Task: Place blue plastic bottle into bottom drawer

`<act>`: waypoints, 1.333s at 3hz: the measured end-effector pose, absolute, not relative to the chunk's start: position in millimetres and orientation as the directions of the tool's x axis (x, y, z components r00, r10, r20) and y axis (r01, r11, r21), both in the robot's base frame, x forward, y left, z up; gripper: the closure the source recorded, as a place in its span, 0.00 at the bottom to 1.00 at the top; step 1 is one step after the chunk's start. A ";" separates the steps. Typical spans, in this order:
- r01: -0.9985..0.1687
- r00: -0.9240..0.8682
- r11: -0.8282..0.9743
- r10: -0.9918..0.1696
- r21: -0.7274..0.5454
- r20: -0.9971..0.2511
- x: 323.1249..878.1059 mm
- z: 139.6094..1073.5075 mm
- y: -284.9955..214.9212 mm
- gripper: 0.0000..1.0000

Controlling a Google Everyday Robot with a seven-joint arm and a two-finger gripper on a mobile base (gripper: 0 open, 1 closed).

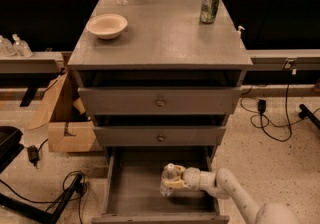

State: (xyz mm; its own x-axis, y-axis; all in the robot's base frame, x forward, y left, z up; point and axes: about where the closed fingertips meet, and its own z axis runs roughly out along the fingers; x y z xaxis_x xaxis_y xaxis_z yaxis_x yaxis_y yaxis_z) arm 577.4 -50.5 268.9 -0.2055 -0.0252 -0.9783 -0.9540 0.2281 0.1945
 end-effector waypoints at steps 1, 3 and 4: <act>-0.956 -0.159 0.253 -0.018 0.149 -0.987 596.6 256.3 -53.5 1.00; -0.951 -0.094 0.295 -0.011 0.086 -0.996 610.7 256.7 -57.6 0.74; -0.953 -0.094 0.291 -0.009 0.088 -0.996 610.4 256.7 -54.5 0.51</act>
Offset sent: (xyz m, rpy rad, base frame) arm 0.0529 -0.0291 -0.0115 -0.0036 -0.2055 -0.1558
